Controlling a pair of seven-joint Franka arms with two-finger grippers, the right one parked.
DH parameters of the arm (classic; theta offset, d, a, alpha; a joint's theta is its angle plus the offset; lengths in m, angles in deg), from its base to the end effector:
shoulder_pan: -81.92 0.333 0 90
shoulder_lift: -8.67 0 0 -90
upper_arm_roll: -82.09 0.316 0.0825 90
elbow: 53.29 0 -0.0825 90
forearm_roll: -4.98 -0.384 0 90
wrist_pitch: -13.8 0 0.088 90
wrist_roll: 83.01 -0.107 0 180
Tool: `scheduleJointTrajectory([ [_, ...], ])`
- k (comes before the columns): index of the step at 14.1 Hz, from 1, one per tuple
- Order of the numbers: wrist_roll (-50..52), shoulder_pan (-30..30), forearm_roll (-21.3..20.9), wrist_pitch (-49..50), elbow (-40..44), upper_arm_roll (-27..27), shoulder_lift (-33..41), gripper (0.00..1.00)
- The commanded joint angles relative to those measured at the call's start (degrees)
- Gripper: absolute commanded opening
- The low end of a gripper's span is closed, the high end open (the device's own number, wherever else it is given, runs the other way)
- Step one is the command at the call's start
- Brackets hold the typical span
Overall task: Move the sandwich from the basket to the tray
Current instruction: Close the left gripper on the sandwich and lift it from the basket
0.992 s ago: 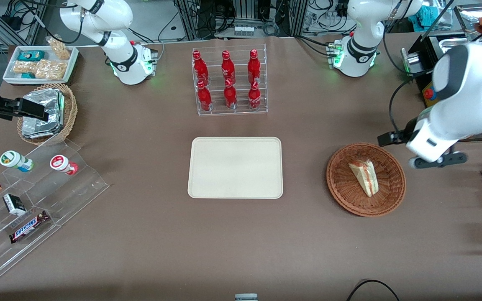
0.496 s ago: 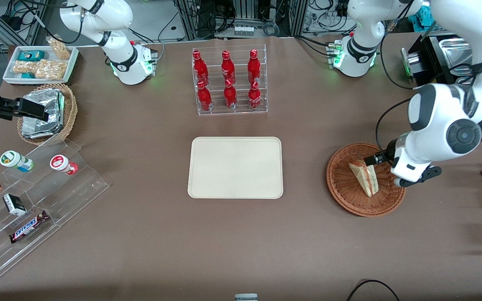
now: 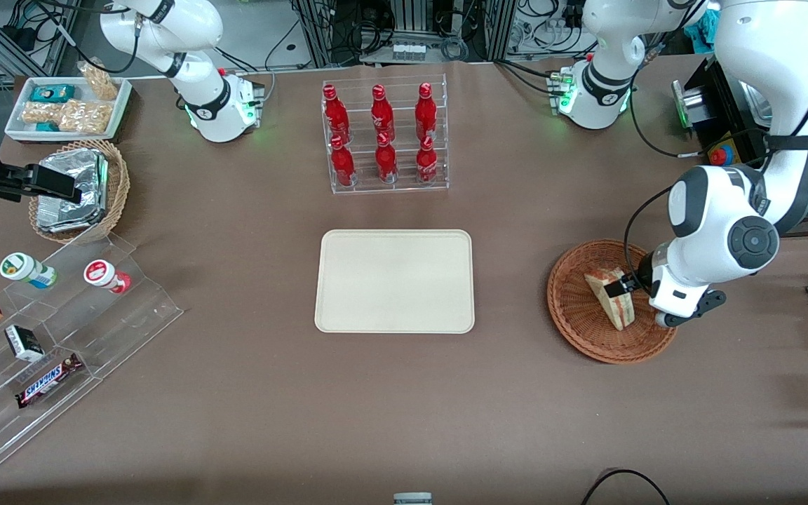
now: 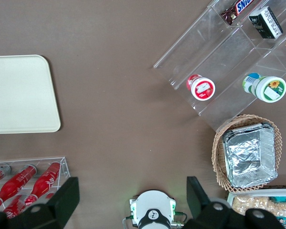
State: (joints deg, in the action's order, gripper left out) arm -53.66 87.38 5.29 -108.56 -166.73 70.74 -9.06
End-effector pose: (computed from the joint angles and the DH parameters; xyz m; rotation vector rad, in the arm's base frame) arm 0.5862 -0.0571 0.3024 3.0469 0.6453 -0.2505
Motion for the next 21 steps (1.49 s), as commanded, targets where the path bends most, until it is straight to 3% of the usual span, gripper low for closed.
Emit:
scheduleJointTrajectory([
  [1,2.12,0.6,0.13,-2.17,-0.47,-1.3,-0.63,1.0],
  [10,1.42,0.95,-0.05,-9.21,-4.34,-1.83,-4.24,1.0],
  [11,1.33,0.95,-0.05,-9.12,-4.25,-1.74,-4.59,0.9],
  [13,1.33,0.95,-0.05,-8.68,-4.17,-1.83,-4.59,0.45],
  [15,1.07,0.95,-0.05,-8.51,-3.73,-1.74,-4.33,0.17],
  [21,-1.31,-0.89,-0.22,-1.58,-1.45,-3.66,0.84,0.14],
])
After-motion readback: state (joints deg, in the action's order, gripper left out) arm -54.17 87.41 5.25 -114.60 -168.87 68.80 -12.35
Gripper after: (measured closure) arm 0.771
